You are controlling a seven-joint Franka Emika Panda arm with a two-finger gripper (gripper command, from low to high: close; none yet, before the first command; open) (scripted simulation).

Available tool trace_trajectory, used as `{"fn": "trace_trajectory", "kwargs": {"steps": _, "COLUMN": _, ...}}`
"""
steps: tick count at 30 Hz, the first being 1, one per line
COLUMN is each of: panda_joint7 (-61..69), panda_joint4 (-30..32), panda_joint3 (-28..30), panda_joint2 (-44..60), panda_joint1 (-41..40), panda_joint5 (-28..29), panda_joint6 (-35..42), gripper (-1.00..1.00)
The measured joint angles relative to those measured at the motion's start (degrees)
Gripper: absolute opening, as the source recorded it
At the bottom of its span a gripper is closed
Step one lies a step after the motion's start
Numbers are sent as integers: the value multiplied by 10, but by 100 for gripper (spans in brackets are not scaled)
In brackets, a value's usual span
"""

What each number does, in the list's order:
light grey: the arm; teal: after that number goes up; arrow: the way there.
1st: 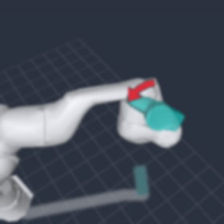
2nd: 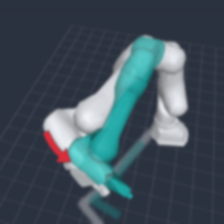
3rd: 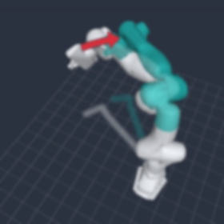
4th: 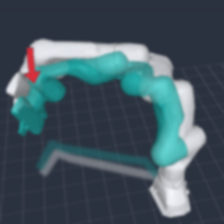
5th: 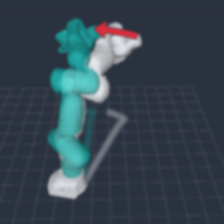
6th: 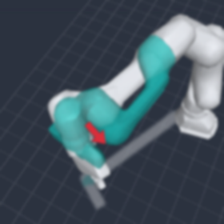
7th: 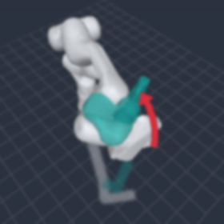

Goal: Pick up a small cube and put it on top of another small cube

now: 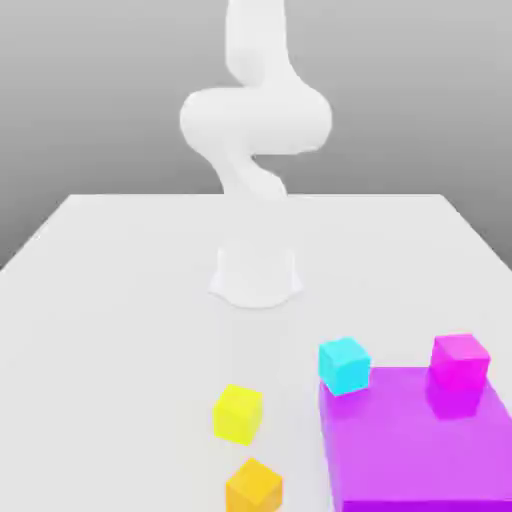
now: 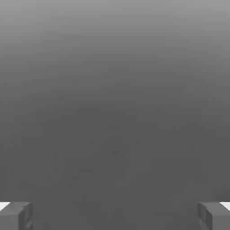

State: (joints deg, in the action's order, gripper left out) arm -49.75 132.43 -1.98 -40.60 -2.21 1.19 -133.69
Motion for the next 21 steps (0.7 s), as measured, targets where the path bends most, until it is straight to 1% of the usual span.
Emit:
{"fn": "trace_trajectory", "kwargs": {"steps": 6, "panda_joint7": -99, "panda_joint4": 16, "panda_joint3": -44, "panda_joint2": 128, "panda_joint1": -48, "panda_joint5": 34, "panda_joint6": -47, "gripper": 0}}
{"fn": "trace_trajectory", "kwargs": {"steps": 11, "panda_joint7": -182, "panda_joint4": 29, "panda_joint3": -69, "panda_joint2": 233, "panda_joint1": -77, "panda_joint5": 65, "panda_joint6": -84, "gripper": 0}}
{"fn": "trace_trajectory", "kwargs": {"steps": 17, "panda_joint7": -277, "panda_joint4": 44, "panda_joint3": -79, "panda_joint2": 358, "panda_joint1": -92, "panda_joint5": 96, "panda_joint6": -129, "gripper": 0}}
{"fn": "trace_trajectory", "kwargs": {"steps": 21, "panda_joint7": -328, "panda_joint4": 55, "panda_joint3": -76, "panda_joint2": 438, "panda_joint1": -93, "panda_joint5": 99, "panda_joint6": -161, "gripper": 0}}
